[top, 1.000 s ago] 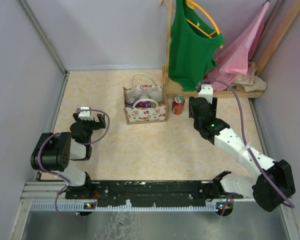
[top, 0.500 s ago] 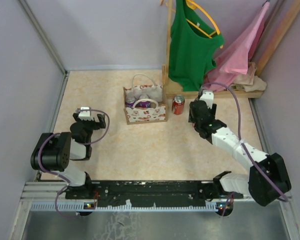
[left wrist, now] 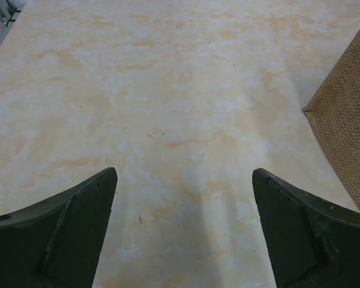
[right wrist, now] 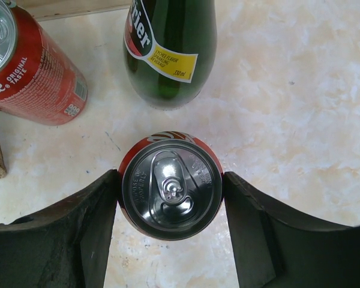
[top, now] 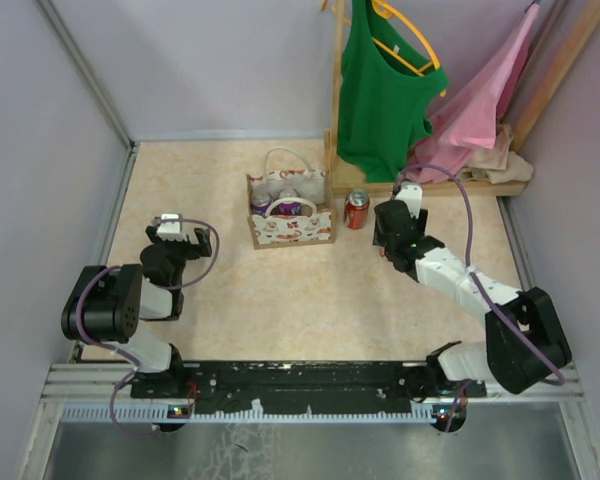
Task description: Take the beverage out of the canvas bag
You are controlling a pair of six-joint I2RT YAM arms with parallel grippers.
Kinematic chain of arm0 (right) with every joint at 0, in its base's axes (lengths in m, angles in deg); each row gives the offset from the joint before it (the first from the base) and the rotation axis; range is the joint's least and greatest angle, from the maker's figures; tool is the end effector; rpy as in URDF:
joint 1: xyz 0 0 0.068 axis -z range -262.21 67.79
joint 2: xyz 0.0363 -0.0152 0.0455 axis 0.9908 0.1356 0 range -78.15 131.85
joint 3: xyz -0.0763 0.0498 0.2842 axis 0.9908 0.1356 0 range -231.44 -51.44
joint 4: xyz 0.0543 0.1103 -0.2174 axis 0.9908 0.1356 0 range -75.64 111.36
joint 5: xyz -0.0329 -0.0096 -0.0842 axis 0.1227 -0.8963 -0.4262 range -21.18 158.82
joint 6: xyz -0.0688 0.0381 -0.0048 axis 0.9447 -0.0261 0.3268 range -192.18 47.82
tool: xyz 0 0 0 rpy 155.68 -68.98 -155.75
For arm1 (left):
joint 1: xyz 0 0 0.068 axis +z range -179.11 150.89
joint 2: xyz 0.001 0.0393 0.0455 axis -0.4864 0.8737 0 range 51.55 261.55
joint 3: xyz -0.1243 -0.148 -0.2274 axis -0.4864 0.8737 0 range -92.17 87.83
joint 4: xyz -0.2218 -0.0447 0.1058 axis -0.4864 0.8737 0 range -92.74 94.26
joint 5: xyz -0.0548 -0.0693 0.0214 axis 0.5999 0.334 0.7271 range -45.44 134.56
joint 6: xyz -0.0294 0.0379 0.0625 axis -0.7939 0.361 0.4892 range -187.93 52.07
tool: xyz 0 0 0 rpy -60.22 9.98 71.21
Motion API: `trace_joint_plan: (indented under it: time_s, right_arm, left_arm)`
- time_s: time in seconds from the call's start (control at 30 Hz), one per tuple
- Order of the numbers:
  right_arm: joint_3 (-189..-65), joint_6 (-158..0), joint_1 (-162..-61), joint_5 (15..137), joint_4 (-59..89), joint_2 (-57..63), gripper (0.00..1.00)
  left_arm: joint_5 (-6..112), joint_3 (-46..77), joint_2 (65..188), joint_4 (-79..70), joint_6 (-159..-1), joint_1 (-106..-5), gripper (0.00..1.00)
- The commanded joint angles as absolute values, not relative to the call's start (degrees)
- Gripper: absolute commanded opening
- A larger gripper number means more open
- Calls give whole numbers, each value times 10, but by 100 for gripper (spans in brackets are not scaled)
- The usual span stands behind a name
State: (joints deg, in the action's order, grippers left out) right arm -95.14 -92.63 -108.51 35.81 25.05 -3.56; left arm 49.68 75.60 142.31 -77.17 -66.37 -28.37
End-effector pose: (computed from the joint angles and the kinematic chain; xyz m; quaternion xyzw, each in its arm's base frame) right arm 0.2591 0.0869 0.2388 0.0717 0.8793 -0.0819 0.4638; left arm 0.2700 -0.0027 0.1778 0.0357 0.7310 -0.0190 0.6812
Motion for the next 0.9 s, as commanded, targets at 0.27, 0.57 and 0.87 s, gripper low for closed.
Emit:
trace_joint_plan:
  time_s: [0.27,0.57,0.87]
  right_arm:
    - [-995,-947,-1077,308,236,-44,99]
    - [-1109,-891,-1121,263,262,-114,99]
    - [-1278,-828,-1168,387,226,-7,54]
  left_arm:
    - [495,749,1428,-779,-660,-285,100]
    - [496,749,1428,-779,-659,-286,100]
    - [496,749,1428,-779,-659,-286,100]
